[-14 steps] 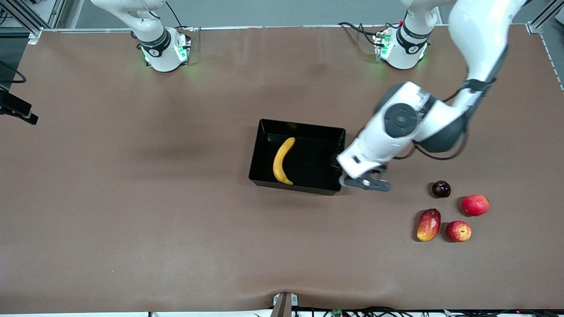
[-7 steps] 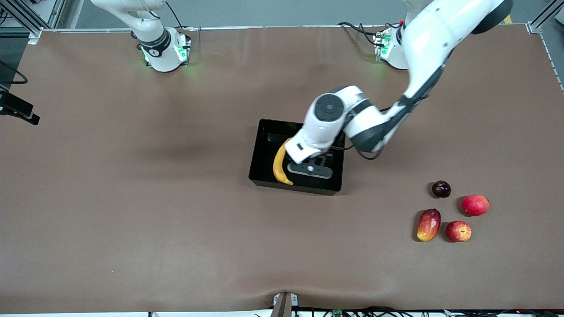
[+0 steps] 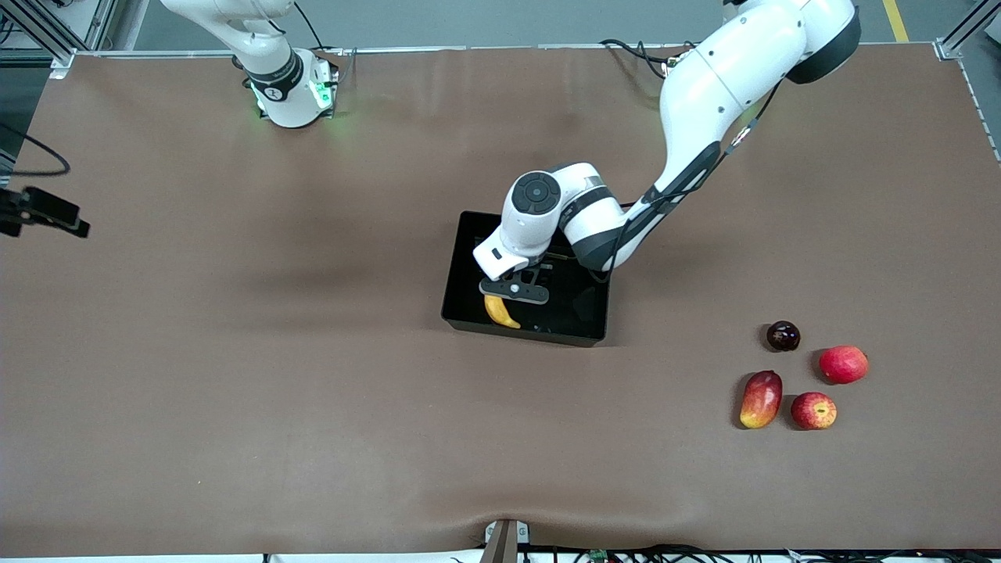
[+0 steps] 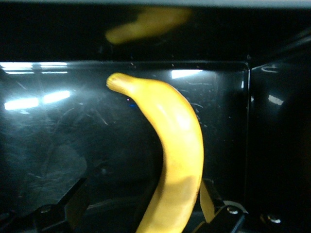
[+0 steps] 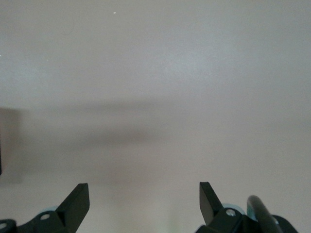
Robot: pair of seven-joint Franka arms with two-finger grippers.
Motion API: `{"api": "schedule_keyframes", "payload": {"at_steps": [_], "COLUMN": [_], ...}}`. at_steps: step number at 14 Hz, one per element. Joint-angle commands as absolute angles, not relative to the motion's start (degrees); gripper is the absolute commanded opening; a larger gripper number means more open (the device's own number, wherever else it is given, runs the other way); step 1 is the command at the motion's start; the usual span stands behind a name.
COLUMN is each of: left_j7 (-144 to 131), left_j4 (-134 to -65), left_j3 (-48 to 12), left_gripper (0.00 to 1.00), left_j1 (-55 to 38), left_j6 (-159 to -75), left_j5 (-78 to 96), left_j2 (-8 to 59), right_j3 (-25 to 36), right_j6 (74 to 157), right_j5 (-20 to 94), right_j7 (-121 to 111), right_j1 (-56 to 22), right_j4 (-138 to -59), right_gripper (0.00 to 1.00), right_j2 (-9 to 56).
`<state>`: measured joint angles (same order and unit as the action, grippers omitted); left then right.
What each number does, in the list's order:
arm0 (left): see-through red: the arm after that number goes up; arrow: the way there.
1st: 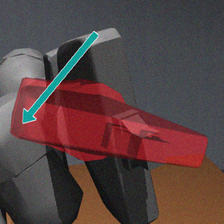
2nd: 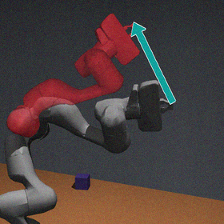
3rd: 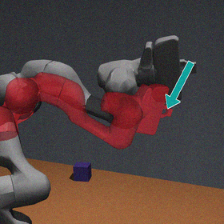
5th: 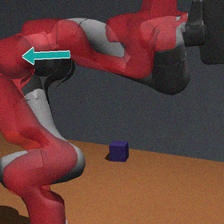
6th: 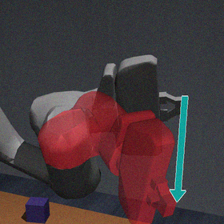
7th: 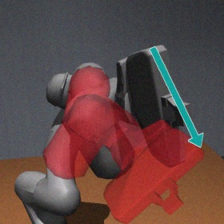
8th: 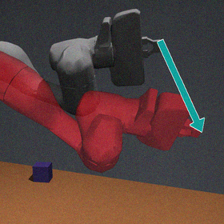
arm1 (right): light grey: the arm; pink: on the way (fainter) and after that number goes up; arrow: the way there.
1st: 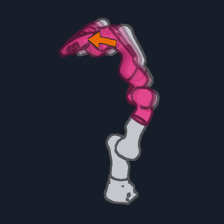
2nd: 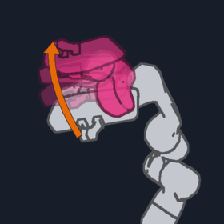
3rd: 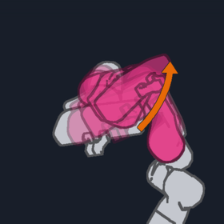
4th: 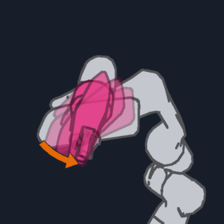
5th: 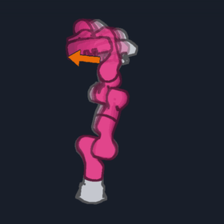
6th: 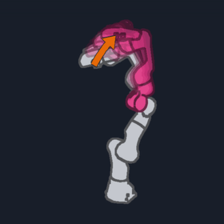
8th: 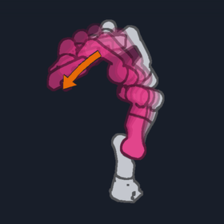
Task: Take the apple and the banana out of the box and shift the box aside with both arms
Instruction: 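Grasp the yellow banana with the left gripper while the right gripper reaches out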
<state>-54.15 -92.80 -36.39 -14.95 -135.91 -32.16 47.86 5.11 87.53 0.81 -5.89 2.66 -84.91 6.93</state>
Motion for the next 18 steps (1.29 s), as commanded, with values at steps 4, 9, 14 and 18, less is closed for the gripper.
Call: {"api": "schedule_keyframes", "payload": {"at_steps": [4,9,14,18], "left_j7": [-56.34,-56.34,-55.81,-55.72], "left_j4": [-91.23,-91.14,-89.04,-89.03], "left_j3": [-35.33,-34.1,-34.36,-35.5], "left_gripper": [0.89,0.19,0.0,0.0], "left_j1": [-16.61,-17.67,-16.79,-14.16], "left_j6": [-138.08,-138.08,-136.76,-130.71], "left_j5": [-33.84,-33.66,-33.75,-31.91], "left_j2": [50.1,50.8,48.52,42.55], "right_j3": [4.83,4.83,4.83,4.83], "right_j6": [87.36,91.22,90.97,91.23], "right_j5": [0.18,2.54,9.58,9.93], "right_j7": [-6.06,-5.46,5.07,13.61], "right_j1": [0.71,-0.87,-5.78,-12.55], "right_j4": [-83.85,-83.5,-84.2,-84.29], "right_gripper": [1.0,1.0,1.0,1.0], "right_j2": [13.27,15.65,15.82,17.48]}}
